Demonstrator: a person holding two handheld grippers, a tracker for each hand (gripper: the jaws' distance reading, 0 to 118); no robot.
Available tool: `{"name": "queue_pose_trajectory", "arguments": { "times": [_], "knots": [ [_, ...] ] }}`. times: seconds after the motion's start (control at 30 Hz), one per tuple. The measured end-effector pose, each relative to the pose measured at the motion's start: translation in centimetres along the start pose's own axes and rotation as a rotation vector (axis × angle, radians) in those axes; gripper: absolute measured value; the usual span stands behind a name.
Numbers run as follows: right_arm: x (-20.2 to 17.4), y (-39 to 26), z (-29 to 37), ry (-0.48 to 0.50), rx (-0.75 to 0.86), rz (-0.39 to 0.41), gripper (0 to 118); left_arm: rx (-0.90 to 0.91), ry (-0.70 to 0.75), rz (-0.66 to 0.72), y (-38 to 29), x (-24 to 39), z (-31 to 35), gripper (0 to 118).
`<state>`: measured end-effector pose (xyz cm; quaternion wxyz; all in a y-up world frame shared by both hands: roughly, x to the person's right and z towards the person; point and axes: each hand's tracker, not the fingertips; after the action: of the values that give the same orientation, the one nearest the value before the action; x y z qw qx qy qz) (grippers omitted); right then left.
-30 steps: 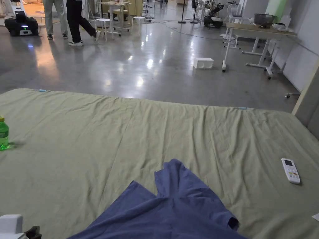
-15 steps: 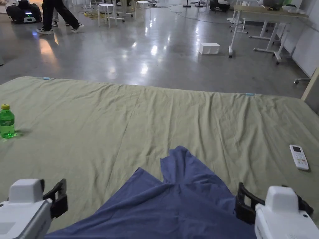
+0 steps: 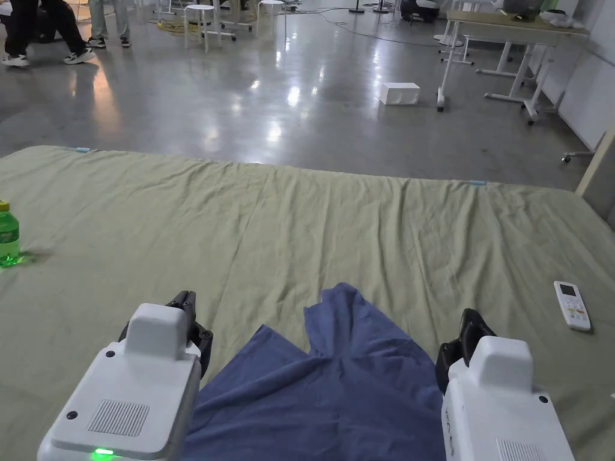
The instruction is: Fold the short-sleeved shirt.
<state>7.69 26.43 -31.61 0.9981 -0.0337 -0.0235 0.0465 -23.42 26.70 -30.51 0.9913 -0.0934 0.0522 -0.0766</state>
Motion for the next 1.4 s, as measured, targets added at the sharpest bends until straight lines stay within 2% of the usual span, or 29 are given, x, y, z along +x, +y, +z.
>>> {"name": "queue_pose_trajectory", "arguments": {
  "times": [0.03, 0.07, 0.1, 0.2, 0.33, 0.53, 0.57, 0.6, 0.63, 0.67, 0.7, 0.73, 0.93, 1.1, 1.17, 1.2, 1.23, 1.27, 1.3, 1.37, 1.4],
  "knots": [
    [-0.1, 0.0, 0.0, -0.014, 0.008, 0.027, 1, 0.008, 0.001, 0.011, 0.1, 0.1, 0.0, 2],
    [-0.2, 0.4, 0.2, -0.017, 0.066, 0.095, 1, 0.010, -0.001, 0.023, 0.1, 0.0, 0.0, 2],
    [-0.1, -0.1, 0.1, 0.011, 0.010, 0.035, 1, 0.001, -0.002, 0.022, 0.0, -0.1, -0.1, 2],
    [-0.4, -0.2, -0.2, -0.004, 0.001, 0.072, 1, -0.051, 0.001, 0.010, -0.8, -1.4, -0.6, 2],
    [-0.4, -0.6, -0.7, 0.011, -0.020, 0.076, 1, -0.207, 0.019, 0.050, -2.7, -5.1, -0.7, 2],
    [-1.0, -1.8, -1.9, 0.057, -0.086, 0.063, 1, -0.409, 0.137, 0.085, -8.1, -11.8, 0.1, 2],
    [-1.1, -2.0, -2.1, 0.061, -0.102, 0.057, 1, -0.436, 0.130, 0.108, -9.5, -12.9, -0.2, 5],
    [-1.2, -2.3, -2.3, 0.060, -0.111, 0.053, 1, -0.479, 0.134, 0.127, -10.3, -13.7, -0.3, 14],
    [-1.3, -2.4, -2.4, 0.061, -0.118, 0.052, 1, -0.522, 0.143, 0.161, -11.1, -14.5, -0.6, 29],
    [-1.3, -2.7, -2.5, 0.064, -0.129, 0.045, 1, -0.559, 0.162, 0.199, -11.7, -15.1, -0.9, 52],
    [-1.4, -2.9, -2.6, 0.066, -0.132, 0.045, 1, -0.618, 0.180, 0.237, -11.4, -15.1, -1.1, 66],
    [-1.5, -3.1, -2.7, 0.068, -0.140, 0.047, 1, -0.648, 0.193, 0.273, -11.9, -15.5, -1.5, 71],
    [-1.2, -3.8, -2.8, 0.056, -0.186, 0.055, 1, -0.829, 0.189, 0.400, -15.9, -16.8, -4.4, 71],
    [-0.9, -4.1, -3.2, 0.043, -0.213, 0.042, 1, -0.984, 0.174, 0.337, -18.5, -15.1, -5.6, 70],
    [-1.0, -4.1, -3.2, 0.041, -0.217, 0.046, 1, -0.931, 0.180, 0.311, -18.6, -14.5, -5.5, 68],
    [-1.0, -4.0, -3.1, 0.041, -0.218, 0.048, 1, -0.941, 0.190, 0.305, -18.3, -14.2, -5.6, 60],
    [-1.1, -4.0, -3.1, 0.042, -0.219, 0.048, 1, -0.937, 0.194, 0.301, -18.2, -13.8, -5.2, 46],
    [-1.2, -4.0, -3.1, 0.044, -0.219, 0.046, 1, -0.919, 0.183, 0.296, -18.0, -13.5, -5.0, 18],
    [-1.2, -4.1, -3.1, 0.048, -0.218, 0.045, 1, -0.872, 0.158, 0.293, -17.8, -13.3, -4.9, 7],
    [-1.3, -4.3, -3.1, 0.054, -0.217, 0.047, 1, -0.857, 0.086, 0.313, -18.2, -13.2, -5.1, 7],
    [-1.3, -4.4, -3.2, 0.060, -0.214, 0.053, 1, -0.874, 0.112, 0.302, -18.4, -12.9, -5.2, 7]
  ]
}}
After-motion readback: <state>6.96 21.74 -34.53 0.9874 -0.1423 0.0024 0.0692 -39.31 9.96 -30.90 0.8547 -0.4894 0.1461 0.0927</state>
